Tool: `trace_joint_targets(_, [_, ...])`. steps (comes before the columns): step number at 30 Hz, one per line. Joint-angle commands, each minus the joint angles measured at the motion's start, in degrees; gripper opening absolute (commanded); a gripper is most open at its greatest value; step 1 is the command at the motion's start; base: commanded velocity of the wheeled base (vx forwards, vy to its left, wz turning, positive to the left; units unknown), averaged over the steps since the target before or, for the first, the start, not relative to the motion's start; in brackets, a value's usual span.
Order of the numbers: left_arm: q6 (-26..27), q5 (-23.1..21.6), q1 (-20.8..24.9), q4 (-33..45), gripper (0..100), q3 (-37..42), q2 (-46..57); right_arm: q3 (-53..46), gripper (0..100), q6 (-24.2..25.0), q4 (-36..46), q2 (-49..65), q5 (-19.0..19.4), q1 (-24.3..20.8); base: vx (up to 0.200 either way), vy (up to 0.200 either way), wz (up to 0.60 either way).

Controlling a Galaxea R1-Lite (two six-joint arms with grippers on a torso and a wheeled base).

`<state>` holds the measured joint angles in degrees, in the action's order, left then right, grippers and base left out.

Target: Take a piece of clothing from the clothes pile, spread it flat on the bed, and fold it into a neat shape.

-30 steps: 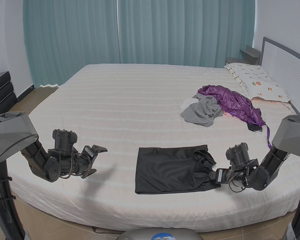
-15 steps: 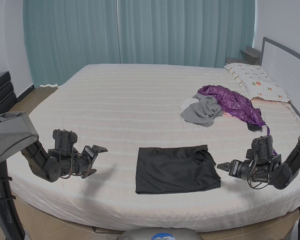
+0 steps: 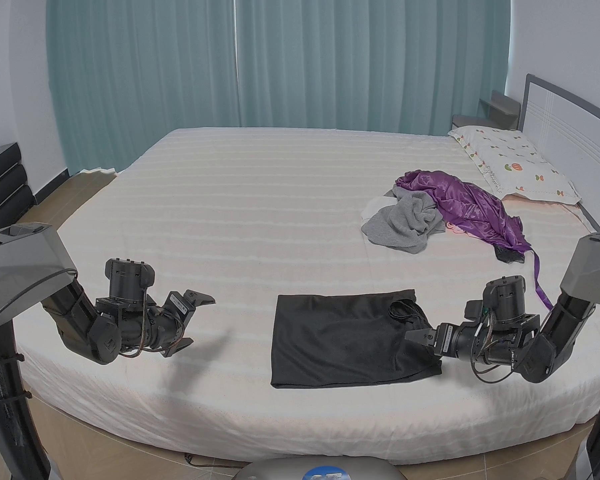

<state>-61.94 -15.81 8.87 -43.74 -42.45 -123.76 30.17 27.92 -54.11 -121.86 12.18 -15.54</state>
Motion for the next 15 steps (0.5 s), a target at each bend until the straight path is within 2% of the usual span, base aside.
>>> trace_joint_targets(1, [-0.02,-0.01,0.0,-0.03,100,0.0,-0.08,0.59,0,-3.57,-1.43,-6.55,0.48,0.43,0.0,0.0,0.0])
trace_joint_targets(6, [0.07,-0.01,0.0,-0.03,100,0.0,-0.17,-2.66,0,-6.12,-3.37,-4.79,0.57,2.36,0.0,0.0,0.0])
trace_joint_targets(15, [0.15,-0.01,0.09,-0.03,100,0.0,-0.17,-6.88,0,-5.33,-4.16,-2.95,0.83,3.94,0.0,0.0,0.0])
